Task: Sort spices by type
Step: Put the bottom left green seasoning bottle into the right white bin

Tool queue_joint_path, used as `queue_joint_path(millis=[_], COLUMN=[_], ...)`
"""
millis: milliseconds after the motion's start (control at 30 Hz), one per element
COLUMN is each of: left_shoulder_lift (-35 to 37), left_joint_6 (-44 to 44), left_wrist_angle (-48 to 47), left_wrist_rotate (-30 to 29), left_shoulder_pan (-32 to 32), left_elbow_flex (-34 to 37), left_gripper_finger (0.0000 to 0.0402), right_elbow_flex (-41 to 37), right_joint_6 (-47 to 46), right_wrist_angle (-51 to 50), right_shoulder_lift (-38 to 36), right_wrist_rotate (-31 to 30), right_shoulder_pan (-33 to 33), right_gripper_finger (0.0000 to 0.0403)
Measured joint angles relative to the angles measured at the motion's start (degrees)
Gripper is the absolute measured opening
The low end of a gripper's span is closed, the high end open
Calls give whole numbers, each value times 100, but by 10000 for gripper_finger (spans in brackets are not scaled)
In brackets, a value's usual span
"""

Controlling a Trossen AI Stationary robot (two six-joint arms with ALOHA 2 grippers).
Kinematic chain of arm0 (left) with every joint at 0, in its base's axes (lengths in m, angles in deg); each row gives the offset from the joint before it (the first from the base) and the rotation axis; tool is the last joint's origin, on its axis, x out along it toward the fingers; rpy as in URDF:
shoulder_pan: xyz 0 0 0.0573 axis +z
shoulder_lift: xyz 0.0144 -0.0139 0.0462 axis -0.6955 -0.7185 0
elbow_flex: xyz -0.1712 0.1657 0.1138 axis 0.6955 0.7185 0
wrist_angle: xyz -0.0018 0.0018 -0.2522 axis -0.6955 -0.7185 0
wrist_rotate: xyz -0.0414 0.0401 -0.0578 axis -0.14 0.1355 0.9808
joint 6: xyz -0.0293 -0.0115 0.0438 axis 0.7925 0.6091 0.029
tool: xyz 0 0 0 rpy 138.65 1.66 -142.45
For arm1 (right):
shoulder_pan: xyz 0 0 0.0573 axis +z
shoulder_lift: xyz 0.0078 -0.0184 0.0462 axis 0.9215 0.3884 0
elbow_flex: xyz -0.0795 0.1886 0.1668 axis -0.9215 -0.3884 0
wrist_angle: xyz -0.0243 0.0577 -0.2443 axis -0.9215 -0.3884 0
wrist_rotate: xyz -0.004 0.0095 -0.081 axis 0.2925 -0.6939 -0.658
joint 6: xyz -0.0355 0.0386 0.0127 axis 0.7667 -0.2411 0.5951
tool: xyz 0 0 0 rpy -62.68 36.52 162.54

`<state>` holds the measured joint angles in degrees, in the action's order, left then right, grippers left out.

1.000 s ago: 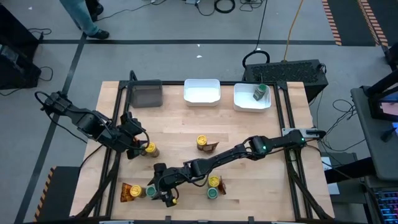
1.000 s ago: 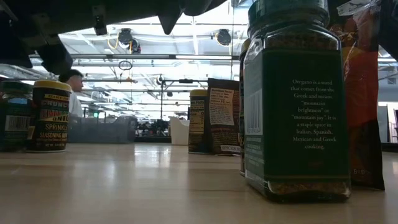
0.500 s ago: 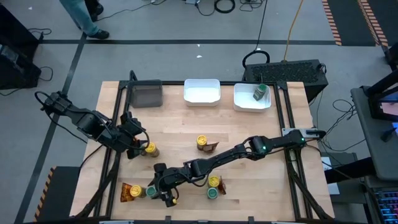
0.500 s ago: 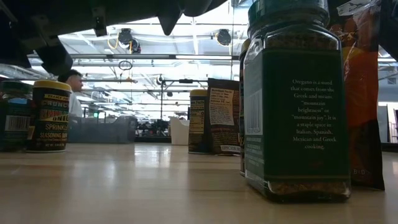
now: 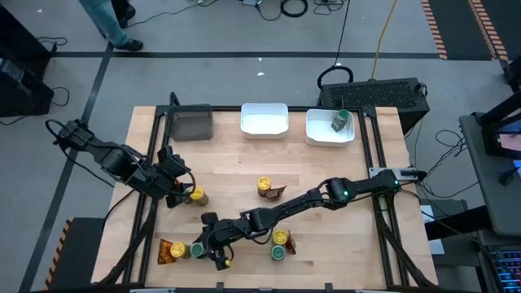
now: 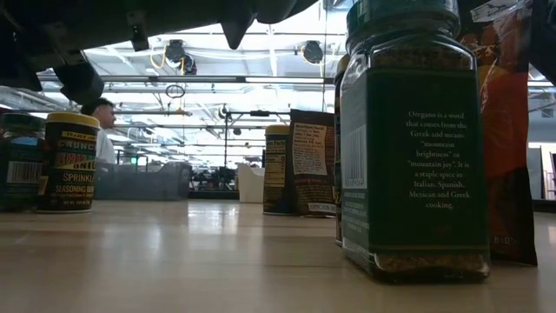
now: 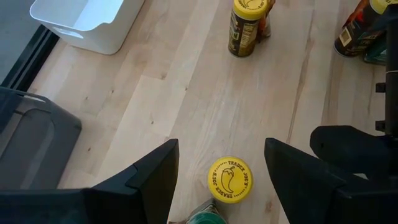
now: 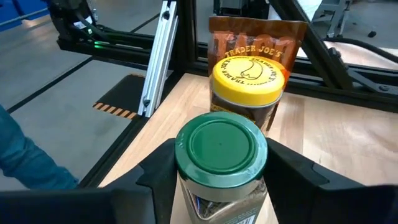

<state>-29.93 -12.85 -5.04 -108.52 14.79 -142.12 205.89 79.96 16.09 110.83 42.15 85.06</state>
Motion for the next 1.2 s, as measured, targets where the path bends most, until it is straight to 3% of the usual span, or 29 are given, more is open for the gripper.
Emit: queue_joint_path(millis=[400,733,1200], left_shoulder_lift=[1,1,-1], left_joint_6=[0,-116,-90], left_wrist_angle=[-7,-4,313], left_wrist_rotate=[76,112,-18], left_shoulder_pan=[0,0,0], left_elbow_flex=[0,0,0], left_gripper_finger=[242,242,242], right_elbow_flex=[2,7,7], right_joint_6=[-566,-232,550], right_wrist_angle=[-34,-2673,-4783], right_shoulder_lift=[-390,-1300,-2400], right_wrist_rotate=[49,27,49], right_shoulder_pan=[-220,-399,-656], right_gripper_finger=[186,183,174])
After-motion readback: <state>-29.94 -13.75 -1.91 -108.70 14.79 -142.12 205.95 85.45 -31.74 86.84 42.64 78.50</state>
